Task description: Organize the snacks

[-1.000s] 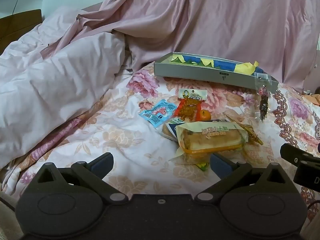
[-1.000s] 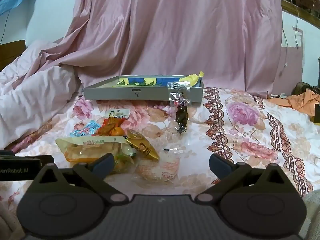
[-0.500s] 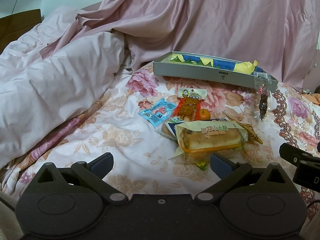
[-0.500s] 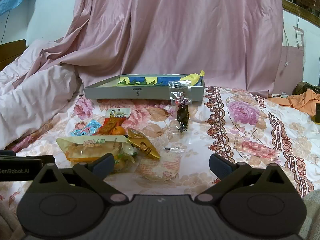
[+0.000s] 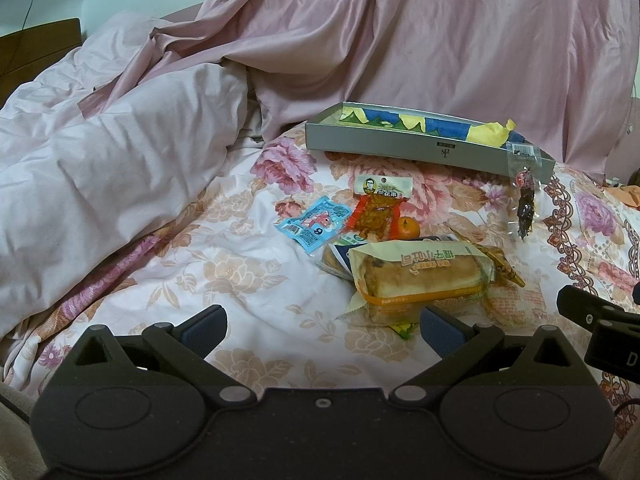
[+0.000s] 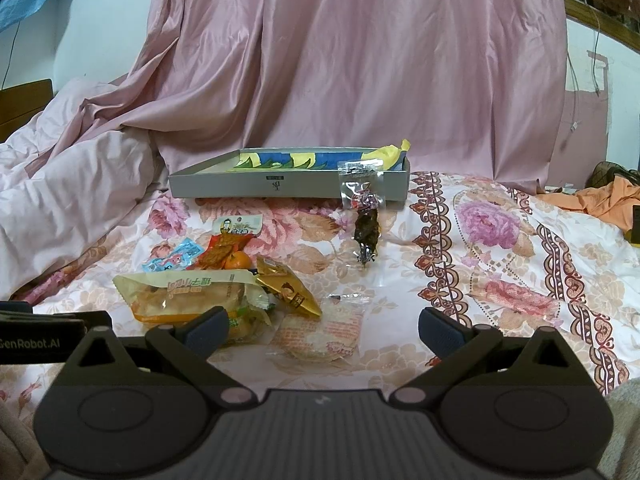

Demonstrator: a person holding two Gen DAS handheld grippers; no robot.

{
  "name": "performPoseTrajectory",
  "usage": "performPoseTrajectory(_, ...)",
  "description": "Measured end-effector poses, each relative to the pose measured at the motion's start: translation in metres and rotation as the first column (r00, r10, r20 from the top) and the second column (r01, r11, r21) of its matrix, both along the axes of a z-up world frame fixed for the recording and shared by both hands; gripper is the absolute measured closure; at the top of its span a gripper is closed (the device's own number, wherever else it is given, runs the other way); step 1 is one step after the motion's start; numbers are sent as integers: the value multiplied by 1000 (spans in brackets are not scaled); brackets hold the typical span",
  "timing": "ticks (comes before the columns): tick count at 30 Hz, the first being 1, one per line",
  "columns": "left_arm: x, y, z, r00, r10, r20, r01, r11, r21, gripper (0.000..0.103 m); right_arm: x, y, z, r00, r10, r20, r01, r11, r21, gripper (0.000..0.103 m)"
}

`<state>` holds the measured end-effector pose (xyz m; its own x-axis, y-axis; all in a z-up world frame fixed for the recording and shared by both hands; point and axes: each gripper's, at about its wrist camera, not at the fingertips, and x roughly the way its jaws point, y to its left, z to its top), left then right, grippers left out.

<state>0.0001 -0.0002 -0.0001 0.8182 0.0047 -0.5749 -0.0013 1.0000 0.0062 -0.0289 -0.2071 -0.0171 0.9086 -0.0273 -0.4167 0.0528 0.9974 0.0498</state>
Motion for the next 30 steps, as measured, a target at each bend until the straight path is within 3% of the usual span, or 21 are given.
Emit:
performPoseTrajectory(24, -2, -11, -5, 1000, -7, -3, 7, 1000, -3, 1, 2, 3, -5, 1000, 3, -11, -3, 1000, 4, 0)
performPoseTrajectory(30, 10, -10, 1, 997, -73, 2, 73, 997, -27, 1, 12, 9, -9, 989, 84, -120, -83, 996, 14, 0)
